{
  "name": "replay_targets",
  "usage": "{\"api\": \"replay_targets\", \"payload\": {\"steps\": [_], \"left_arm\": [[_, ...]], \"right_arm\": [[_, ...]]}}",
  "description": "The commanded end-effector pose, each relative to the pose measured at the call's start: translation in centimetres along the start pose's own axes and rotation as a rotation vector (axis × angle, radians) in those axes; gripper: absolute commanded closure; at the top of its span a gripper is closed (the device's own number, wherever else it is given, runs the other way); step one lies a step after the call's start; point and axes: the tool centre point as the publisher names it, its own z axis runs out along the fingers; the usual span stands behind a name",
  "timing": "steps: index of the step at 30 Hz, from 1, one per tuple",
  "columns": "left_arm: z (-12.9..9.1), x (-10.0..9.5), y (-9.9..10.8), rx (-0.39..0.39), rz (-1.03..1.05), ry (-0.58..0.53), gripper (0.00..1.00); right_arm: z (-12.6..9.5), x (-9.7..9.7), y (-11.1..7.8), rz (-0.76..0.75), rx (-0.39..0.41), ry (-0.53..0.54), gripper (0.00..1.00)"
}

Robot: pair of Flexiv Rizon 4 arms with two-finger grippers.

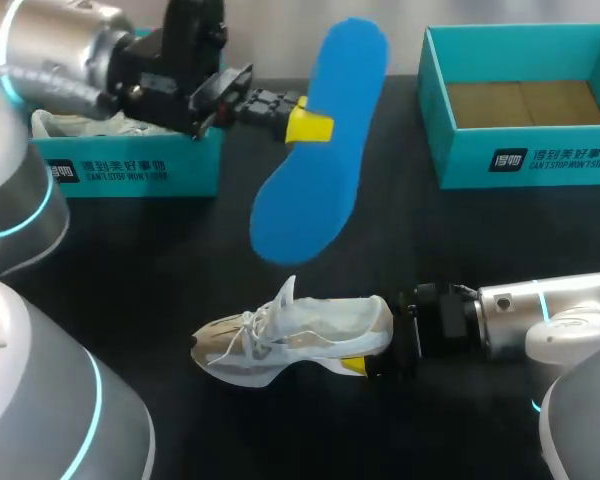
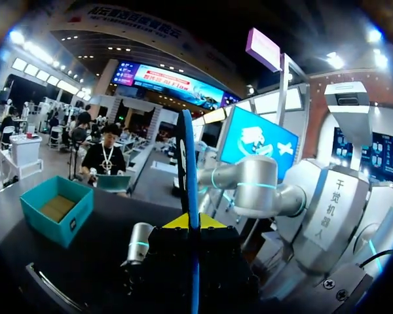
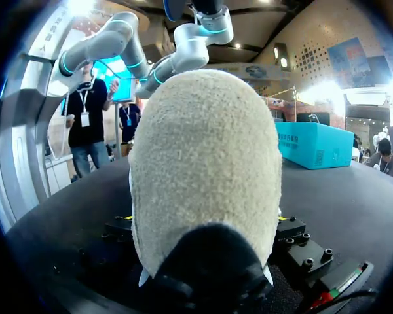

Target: Take the shoe out of the shoebox, open the shoe tongue, remove and reinsert the insole, then place the shoe into the shoebox

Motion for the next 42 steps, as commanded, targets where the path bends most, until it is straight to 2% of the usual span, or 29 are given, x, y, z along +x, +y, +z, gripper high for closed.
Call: {"api": "replay_targets", "payload": {"steps": [1,6,8,11,18,24,34,42], "left_arm": [[-0.6,2.5,0.7,0.031,0.002,-0.119,1.0],[-0.6,2.5,0.7,0.031,0.002,-0.119,1.0],[-0.4,3.7,0.9,0.072,0.031,-0.11,1.0],[-0.5,4.5,1.1,0.12,0.031,-0.108,1.0],[-0.7,5.6,1.5,0.197,-0.014,-0.114,1.0],[-1.2,6.3,0.6,0.25,-0.105,-0.066,1.0],[-1.0,6.4,0.4,0.228,-0.076,-0.08,1.0],[-1.2,5.7,0.8,0.222,-0.086,-0.093,1.0]], "right_arm": [[0.0,0.1,0.1,0.0,0.005,0.0,1.0],[0.0,0.1,0.1,0.0,0.005,0.0,1.0],[0.0,0.1,0.1,0.0,0.005,0.0,1.0],[0.0,0.1,0.1,0.0,0.005,0.0,1.0],[0.0,0.1,0.1,0.0,0.005,0.0,1.0],[0.0,0.1,0.1,0.0,0.005,0.0,1.0],[0.0,0.1,0.1,0.0,0.005,0.0,1.0],[0.0,0.1,0.1,0.0,0.005,0.0,1.0]]}}
